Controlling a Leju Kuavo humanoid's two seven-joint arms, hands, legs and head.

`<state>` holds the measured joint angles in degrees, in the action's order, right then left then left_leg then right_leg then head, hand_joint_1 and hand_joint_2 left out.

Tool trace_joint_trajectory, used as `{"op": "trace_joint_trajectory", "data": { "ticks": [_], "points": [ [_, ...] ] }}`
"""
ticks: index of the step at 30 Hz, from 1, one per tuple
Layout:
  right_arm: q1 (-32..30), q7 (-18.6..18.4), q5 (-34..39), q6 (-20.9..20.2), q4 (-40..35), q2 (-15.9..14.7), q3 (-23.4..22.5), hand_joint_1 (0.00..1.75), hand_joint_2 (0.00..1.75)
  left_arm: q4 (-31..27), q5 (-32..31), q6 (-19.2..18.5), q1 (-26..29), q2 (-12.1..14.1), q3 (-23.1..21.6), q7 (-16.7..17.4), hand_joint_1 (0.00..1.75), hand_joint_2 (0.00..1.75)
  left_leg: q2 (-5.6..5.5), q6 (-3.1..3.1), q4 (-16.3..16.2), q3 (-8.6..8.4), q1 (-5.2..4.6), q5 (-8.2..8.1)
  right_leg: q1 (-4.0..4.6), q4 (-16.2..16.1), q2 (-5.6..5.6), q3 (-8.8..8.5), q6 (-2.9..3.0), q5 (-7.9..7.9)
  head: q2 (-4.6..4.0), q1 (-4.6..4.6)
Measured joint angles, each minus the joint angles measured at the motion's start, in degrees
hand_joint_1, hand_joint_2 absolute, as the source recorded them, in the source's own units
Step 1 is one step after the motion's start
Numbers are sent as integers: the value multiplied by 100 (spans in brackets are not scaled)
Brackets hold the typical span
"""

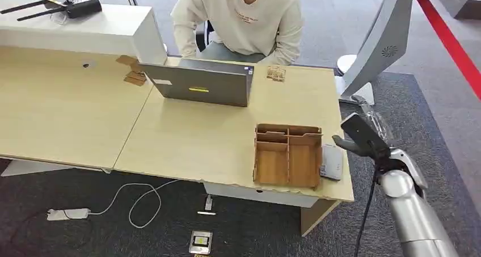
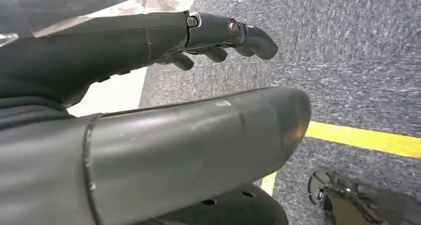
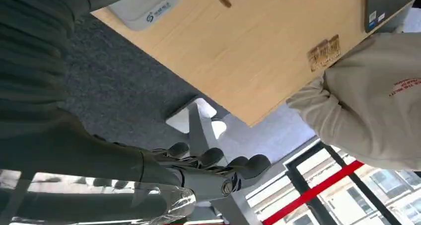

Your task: Pass the card to the sensor for recognition and then transmit it.

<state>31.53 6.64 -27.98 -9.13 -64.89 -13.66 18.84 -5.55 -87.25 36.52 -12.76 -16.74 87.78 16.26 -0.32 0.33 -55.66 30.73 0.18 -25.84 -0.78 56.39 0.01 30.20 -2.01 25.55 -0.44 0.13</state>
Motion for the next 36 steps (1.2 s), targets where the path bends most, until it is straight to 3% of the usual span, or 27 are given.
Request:
{"op": "trace_joint_trajectory", "data": {
  "ticks": [6,13,36],
  "points": [
    [-130,205,-295,533,321,388,282,0,175,0,-28,-37,-11,7,0,-83,0,0,0,-1,2,-2,3,0,3,1,0,0,0,0,0,2],
    [-137,328,-345,686,760,808,529,0,175,0,2,18,-12,7,0,-81,0,0,-1,-3,2,0,4,2,2,3,-1,1,0,1,0,0],
    [94,350,-225,1020,1392,1084,771,0,175,0,79,50,-11,11,0,-116,0,0,0,-3,1,-2,3,3,1,1,-1,1,0,0,0,0]
  ]
}}
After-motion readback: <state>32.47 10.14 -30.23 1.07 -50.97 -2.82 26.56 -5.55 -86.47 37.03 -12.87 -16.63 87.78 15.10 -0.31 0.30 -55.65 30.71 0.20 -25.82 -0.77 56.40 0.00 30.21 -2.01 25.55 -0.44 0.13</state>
